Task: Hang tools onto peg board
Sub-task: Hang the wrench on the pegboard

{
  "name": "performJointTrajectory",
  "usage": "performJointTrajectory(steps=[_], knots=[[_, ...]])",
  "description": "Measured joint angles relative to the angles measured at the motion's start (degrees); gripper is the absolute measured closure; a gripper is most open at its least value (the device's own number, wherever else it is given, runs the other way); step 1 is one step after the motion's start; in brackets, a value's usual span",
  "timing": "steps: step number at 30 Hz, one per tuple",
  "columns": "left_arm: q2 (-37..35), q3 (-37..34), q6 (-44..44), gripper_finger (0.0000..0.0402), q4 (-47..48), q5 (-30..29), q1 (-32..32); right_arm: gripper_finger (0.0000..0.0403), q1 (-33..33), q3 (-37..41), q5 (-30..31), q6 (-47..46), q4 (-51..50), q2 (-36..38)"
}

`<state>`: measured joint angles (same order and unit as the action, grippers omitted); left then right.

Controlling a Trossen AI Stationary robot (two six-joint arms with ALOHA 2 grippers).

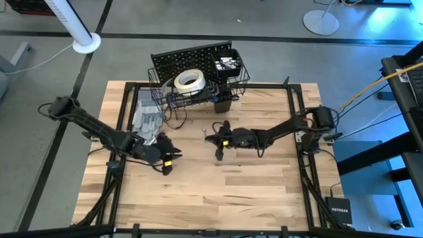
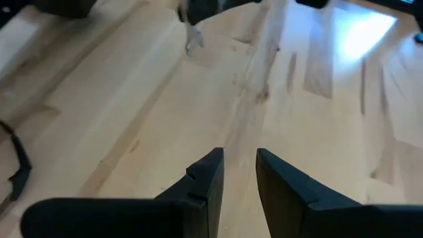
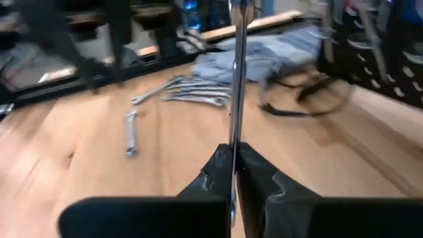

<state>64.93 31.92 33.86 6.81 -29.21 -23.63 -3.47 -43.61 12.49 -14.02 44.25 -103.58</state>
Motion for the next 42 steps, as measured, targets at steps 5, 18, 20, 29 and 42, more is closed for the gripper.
performJointTrajectory(steps=[5, 18, 20, 29, 42], knots=[[0.35, -0.68, 1.32, 0.032, -0.26, -3.05, -1.5, 0.0396, 4.81, 2.38, -2.86, -4.03, 4.09, -3.17], [0.35, -0.68, 0.23, 0.032, -1.93, -3.57, -1.56, 0.0396, 12.65, 2.27, -7.56, -8.07, 4.67, -5.45], [0.35, -0.7, 0.23, 0.032, -1.95, -3.58, -1.56, 0.0397, 12.98, 2.27, -7.61, -8.12, 3.92, -5.45], [0.35, -0.7, 0.23, 0.032, -2.01, -4.07, -1.56, 0.0397, 13.33, 2.25, -5.74, -7.37, 4.0, -5.45], [0.35, -0.7, 0.24, 0.032, -3.04, -4.07, -1.56, 0.0396, 13.23, -2.85, 1.63, -5.02, 1.35, -8.81]])
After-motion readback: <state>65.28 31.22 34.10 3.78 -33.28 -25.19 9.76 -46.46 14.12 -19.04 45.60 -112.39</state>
